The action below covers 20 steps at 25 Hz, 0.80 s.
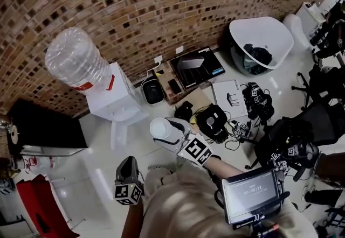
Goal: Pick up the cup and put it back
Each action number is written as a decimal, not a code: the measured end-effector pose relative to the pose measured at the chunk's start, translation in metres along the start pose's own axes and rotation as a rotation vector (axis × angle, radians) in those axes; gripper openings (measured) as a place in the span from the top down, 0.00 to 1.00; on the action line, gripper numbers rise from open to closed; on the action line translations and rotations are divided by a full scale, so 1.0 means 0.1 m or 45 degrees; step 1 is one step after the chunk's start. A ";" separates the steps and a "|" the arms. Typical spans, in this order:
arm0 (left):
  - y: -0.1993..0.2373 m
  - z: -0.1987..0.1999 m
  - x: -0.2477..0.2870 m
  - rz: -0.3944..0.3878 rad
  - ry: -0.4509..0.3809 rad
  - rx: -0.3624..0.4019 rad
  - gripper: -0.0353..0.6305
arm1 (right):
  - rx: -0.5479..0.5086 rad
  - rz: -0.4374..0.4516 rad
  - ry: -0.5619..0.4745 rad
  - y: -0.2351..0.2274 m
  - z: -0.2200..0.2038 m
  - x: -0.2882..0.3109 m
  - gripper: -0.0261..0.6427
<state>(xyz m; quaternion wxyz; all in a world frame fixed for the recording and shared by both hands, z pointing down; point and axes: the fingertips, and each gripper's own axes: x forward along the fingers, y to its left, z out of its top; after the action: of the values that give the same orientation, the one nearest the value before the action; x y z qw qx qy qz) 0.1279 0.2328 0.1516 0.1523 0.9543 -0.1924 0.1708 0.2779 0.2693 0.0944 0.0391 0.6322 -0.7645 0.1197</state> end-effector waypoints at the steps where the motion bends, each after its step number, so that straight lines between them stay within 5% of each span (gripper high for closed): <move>1: -0.06 -0.02 -0.03 -0.005 0.008 0.004 0.91 | 0.015 0.004 -0.018 0.04 0.00 -0.09 0.46; 9: -0.34 -0.22 -0.36 0.012 -0.019 -0.043 0.91 | 0.099 -0.017 -0.037 0.27 -0.35 -0.72 0.46; 20: -0.40 -0.34 -0.48 -0.106 -0.033 -0.068 0.91 | 0.087 -0.101 0.039 0.56 -0.59 -1.08 0.46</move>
<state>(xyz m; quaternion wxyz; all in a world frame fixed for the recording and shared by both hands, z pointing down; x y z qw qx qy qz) 0.0943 0.2954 0.1546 0.1823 0.9592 -0.1588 0.1468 0.2395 0.3957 0.1209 0.0338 0.6611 -0.7336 0.1539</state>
